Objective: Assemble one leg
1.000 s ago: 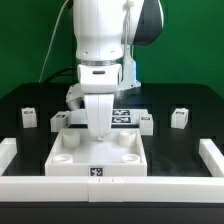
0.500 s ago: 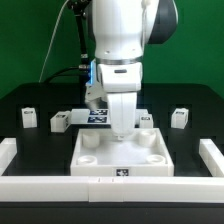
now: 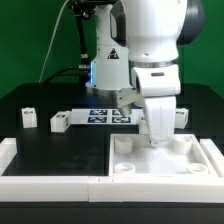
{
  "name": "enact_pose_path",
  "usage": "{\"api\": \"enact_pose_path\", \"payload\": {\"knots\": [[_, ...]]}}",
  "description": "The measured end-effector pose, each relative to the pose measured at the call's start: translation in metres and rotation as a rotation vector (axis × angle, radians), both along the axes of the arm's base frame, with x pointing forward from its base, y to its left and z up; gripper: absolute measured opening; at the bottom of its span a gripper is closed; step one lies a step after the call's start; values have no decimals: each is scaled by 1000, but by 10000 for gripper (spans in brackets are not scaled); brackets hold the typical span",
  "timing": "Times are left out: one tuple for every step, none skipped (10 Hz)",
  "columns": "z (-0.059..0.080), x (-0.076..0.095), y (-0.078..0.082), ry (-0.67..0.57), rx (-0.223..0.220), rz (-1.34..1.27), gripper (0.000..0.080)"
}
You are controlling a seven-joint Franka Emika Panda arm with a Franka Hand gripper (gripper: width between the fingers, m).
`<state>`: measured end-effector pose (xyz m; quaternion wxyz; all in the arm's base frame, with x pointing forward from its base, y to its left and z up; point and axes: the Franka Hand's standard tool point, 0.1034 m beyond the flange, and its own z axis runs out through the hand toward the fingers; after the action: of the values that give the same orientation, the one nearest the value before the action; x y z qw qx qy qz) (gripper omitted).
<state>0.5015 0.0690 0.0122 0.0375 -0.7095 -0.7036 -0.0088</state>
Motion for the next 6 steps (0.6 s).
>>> {"api": "enact_pose_path", "payload": {"knots": [[-2, 1, 2, 16, -3, -23, 60], [-2, 1, 3, 22, -5, -30, 60], [-2, 0, 4, 26, -6, -36, 60], [-1, 0, 5, 26, -7, -34, 60], [-1, 0, 5, 25, -7, -36, 60], [-1, 0, 5, 23, -6, -36, 60]]}}
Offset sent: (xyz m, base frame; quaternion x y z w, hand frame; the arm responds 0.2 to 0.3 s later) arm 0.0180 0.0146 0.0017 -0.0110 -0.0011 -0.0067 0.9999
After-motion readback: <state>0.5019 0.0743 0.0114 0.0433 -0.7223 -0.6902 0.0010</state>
